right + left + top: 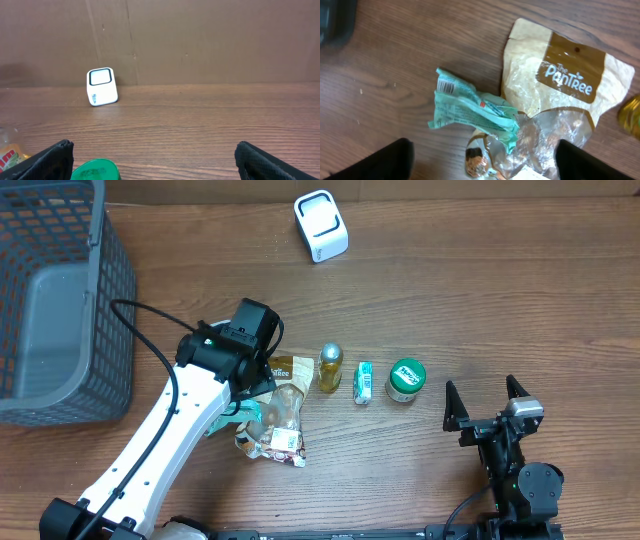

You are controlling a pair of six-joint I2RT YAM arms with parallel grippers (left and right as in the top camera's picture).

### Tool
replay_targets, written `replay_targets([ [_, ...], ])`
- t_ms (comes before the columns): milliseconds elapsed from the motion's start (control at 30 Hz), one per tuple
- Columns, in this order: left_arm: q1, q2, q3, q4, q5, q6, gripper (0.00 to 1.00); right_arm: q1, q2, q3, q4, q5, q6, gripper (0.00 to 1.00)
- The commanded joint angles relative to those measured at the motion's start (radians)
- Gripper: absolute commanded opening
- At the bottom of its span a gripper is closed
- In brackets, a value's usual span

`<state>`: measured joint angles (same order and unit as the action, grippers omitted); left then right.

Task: Scan the item barcode
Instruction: 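Set the packets on the table and open the left gripper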

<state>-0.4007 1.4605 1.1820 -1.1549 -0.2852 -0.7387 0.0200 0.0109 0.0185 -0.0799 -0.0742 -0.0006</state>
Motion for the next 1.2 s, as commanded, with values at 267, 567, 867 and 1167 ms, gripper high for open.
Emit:
replay_targets([
  [267, -0.004, -0.009, 0.01, -0.061, 0.116, 0.081, 0.05, -0.005, -0.008, -0.011, 0.003, 0.001, -0.005, 1.0],
  [567, -0.002, -0.009, -0.194, -0.015, 0.148, 0.058, 0.15, -0.005, -0.008, -0.011, 0.003, 0.001, -0.005, 1.0],
  [867, 0.091, -0.009, -0.265, 0.056, 0.148, 0.059, 0.16, -0.005, -0.008, -0.011, 0.003, 0.001, -0.005, 1.0],
  [1167, 0.207, -0.008, -0.306, 0.109, 0.217, 0.071, 0.15, -0.005, -0.008, -0.011, 0.003, 0.001, -0.005, 1.0],
])
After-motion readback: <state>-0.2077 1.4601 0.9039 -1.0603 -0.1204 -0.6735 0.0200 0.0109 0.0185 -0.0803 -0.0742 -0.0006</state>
